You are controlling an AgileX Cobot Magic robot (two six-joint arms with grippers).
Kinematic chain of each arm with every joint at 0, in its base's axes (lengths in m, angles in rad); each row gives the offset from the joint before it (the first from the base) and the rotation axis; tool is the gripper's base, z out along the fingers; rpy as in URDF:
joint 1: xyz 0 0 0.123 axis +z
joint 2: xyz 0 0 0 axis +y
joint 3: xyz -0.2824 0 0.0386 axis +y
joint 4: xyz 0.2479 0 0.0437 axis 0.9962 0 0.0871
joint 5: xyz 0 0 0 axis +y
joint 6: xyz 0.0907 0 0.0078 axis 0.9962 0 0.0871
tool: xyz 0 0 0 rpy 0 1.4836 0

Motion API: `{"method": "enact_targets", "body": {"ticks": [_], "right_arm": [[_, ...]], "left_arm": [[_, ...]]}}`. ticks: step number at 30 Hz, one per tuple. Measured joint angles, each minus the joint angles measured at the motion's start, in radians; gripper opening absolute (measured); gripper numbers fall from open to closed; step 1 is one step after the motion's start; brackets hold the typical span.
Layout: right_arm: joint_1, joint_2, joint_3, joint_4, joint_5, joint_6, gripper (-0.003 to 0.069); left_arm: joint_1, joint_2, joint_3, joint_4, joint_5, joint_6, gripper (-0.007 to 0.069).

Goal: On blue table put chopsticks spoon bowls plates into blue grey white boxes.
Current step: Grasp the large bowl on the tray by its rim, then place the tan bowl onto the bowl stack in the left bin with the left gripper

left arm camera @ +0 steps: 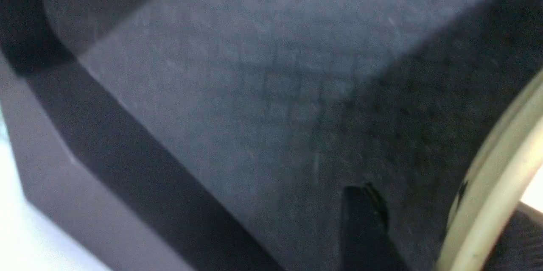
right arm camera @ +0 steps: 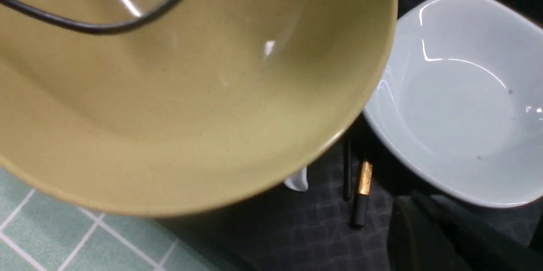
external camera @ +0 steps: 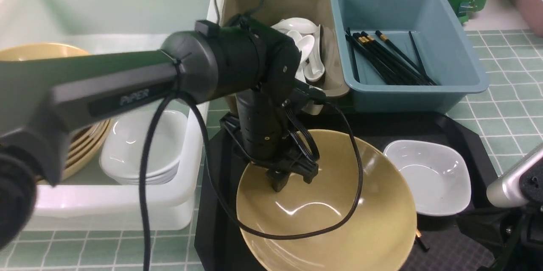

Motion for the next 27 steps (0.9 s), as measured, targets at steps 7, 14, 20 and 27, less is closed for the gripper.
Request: {"method": "enact_targets", "body": {"ticks": [7, 14, 20, 27], "right_arm": [[0.0, 0.0, 0.0, 0.0, -0.001, 0.0, 0.0048], [0.0, 0.0, 0.0, 0.0, -0.001, 0.0, 0.005], [0.0, 0.0, 0.0, 0.0, -0.001, 0.0, 0.0055], [0.0, 0.0, 0.0, 0.0, -0.001, 0.0, 0.0061]], "left_arm": [[-0.003, -0.147, 0.001, -0.059, 0.027, 0.056, 0.0014], [0.1, -0.316, 0.005, -0.309, 0.027, 0.27, 0.0006], [0.388, -0.429, 0.005, -0.4, 0.035, 0.347, 0.0006], [0.916, -0.508, 0.006, -0.393, 0.023, 0.329, 0.0006]]}}
